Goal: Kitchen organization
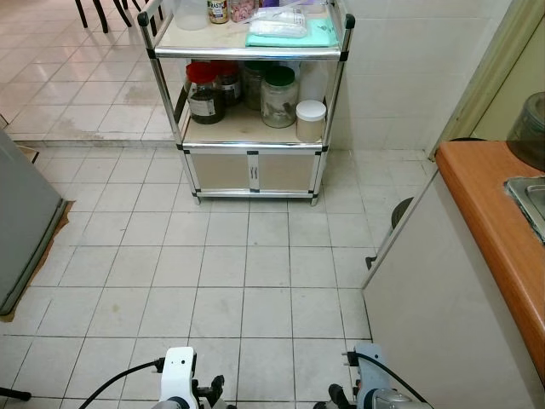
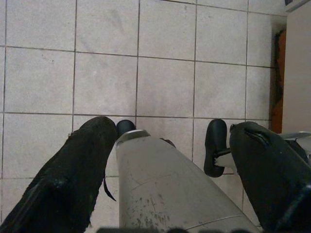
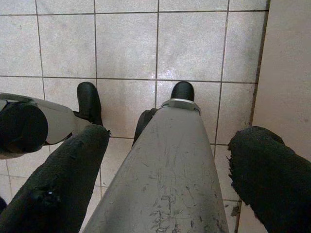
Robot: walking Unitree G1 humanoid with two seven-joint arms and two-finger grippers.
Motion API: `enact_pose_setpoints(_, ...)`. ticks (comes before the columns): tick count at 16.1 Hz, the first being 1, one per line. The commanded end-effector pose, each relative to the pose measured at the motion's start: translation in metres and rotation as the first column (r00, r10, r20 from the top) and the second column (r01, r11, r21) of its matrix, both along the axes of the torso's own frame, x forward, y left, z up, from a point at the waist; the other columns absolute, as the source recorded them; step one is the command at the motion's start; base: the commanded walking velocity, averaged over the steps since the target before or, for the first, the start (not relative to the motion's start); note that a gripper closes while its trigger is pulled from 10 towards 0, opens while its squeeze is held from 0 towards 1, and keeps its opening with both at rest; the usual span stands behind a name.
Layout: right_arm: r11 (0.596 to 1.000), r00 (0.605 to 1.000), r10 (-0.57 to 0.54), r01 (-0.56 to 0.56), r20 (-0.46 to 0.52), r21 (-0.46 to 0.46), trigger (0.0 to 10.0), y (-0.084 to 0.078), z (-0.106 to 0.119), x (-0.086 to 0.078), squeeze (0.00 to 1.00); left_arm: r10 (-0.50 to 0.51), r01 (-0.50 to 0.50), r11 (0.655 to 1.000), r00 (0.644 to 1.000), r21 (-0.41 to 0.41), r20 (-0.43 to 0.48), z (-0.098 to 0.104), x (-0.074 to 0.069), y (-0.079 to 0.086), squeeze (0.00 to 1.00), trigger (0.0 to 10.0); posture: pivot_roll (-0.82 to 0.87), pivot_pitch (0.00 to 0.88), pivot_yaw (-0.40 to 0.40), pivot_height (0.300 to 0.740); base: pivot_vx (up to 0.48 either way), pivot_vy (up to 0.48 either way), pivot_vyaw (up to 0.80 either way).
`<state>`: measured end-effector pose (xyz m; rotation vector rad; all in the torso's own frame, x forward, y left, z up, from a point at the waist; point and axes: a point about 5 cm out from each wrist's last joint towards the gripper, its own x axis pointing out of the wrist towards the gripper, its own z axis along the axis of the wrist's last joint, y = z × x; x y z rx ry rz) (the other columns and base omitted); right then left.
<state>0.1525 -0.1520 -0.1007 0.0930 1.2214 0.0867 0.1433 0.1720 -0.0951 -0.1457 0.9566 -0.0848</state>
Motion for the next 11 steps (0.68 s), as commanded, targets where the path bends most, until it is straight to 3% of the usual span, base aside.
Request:
enact_pose_setpoints(1,0.974,0.993,-0.106,0.115,0.057,-0.196,10.0,-0.0427,0.0173,0.0332,0.0,-0.091,0.122,0.982,0.974,0.141,-0.208,0.0106,0.0461,-0.0147,0.0,10.0,-0.04,0.0,-0.011,0.74,0.0,0.0,0.0)
enact_pose_setpoints(11,0.974,0.993,-0.106,0.115,0.057,-0.196,10.0,-0.0427,0.0173,0.0332,0.0,-0.091,0.122,0.982,0.974,0.141,-0.208,0.0106,0.0461,-0.0147,0.0,10.0,-0.04,0.0,-0.011,0.74,0.0,0.0,0.0)
